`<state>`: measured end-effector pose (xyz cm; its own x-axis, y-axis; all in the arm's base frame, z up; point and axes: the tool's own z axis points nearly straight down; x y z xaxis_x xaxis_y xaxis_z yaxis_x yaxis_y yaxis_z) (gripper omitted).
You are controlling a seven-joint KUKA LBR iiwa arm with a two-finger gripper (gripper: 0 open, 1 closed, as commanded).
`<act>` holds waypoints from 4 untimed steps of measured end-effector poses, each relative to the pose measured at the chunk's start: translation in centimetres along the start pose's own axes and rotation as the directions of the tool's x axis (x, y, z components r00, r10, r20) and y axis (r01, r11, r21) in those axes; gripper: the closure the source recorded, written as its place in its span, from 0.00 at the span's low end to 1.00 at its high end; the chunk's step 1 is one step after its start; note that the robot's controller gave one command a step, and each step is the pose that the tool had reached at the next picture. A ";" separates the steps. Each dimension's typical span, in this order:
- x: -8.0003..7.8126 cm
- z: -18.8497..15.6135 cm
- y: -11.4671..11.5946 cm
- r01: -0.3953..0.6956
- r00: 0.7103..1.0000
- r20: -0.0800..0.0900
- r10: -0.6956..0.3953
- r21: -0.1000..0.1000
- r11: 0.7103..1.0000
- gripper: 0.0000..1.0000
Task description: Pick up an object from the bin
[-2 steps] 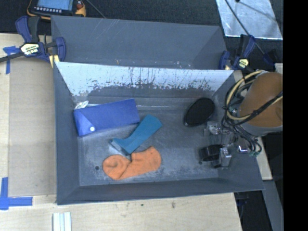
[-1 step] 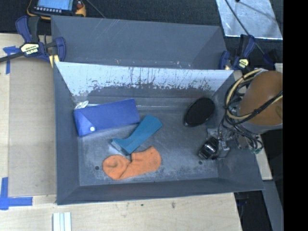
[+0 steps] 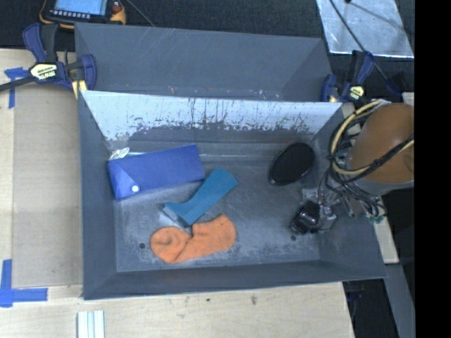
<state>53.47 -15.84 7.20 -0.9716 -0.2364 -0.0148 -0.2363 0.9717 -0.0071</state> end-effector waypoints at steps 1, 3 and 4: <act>0.2 -0.5 0.1 0.004 1.000 -0.010 -0.004 -0.005 1.000 1.00; 0.2 -4.2 0.0 -0.046 0.999 -0.014 0.046 -0.007 0.999 1.00; 0.0 -5.2 -0.1 -0.021 1.000 -0.007 0.021 -0.003 1.000 1.00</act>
Offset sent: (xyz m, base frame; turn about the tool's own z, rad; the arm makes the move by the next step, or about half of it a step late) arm 0.0001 0.0002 0.0855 0.0000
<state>53.38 -15.88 12.41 -0.9764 -0.2160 -0.0076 -0.2159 0.9764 -0.0039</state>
